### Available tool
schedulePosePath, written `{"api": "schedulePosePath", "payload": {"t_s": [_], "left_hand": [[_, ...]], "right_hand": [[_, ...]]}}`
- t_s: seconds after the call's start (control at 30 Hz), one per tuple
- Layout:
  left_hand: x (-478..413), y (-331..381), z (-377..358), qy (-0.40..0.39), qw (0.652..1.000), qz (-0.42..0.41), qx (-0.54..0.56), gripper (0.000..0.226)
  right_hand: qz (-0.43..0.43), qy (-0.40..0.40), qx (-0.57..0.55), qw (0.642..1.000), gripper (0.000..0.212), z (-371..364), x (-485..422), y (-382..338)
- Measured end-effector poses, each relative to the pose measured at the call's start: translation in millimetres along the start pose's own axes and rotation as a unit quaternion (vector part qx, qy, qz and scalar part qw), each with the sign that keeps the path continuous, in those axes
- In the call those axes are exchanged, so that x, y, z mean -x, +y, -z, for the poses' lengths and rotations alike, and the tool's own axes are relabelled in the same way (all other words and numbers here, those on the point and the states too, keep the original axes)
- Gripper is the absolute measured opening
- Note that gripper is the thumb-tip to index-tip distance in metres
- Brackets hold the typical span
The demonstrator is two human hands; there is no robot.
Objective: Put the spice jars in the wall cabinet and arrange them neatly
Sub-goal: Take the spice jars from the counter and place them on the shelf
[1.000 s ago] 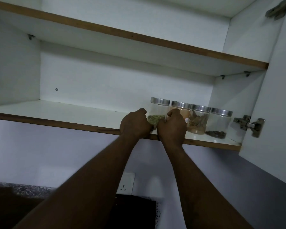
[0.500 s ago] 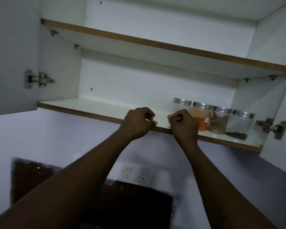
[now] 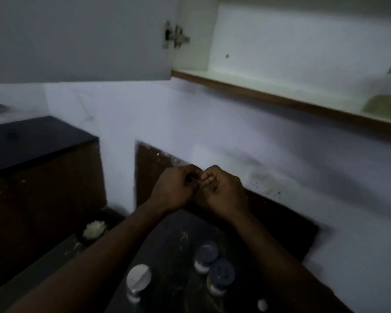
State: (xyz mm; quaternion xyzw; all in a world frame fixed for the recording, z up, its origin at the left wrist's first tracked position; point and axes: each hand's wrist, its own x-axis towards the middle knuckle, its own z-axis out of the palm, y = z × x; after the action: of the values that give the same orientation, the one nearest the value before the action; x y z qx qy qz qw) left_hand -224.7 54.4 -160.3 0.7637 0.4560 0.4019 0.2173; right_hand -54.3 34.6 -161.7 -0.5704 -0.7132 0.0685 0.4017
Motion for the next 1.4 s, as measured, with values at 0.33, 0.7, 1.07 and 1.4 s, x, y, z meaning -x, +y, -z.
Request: {"api": "schedulePosePath", "payload": {"t_s": [0.33,0.7,1.07,1.4], "left_hand": [[129,-160,-10,-0.153,0.96,0.206,-0.111,0.029],[200,-236,-47,-0.212,0.904,0.354,-0.115,0.083],[230,-257,-66,-0.208,0.914,0.349,-0.02,0.068],[115,-170,-26,-0.1,0.975,0.174,0.096,0.079]], "right_hand": [[-0.06,-0.29,0.001,0.955,0.031,-186,104,24],[-0.163,-0.384,0.037,0.908,0.087,-251,170,45],[-0.185,-0.335,0.018,0.924,0.08,-285,191,43],[-0.202,-0.065,-0.147,0.966,0.069,-173,110,31]]}}
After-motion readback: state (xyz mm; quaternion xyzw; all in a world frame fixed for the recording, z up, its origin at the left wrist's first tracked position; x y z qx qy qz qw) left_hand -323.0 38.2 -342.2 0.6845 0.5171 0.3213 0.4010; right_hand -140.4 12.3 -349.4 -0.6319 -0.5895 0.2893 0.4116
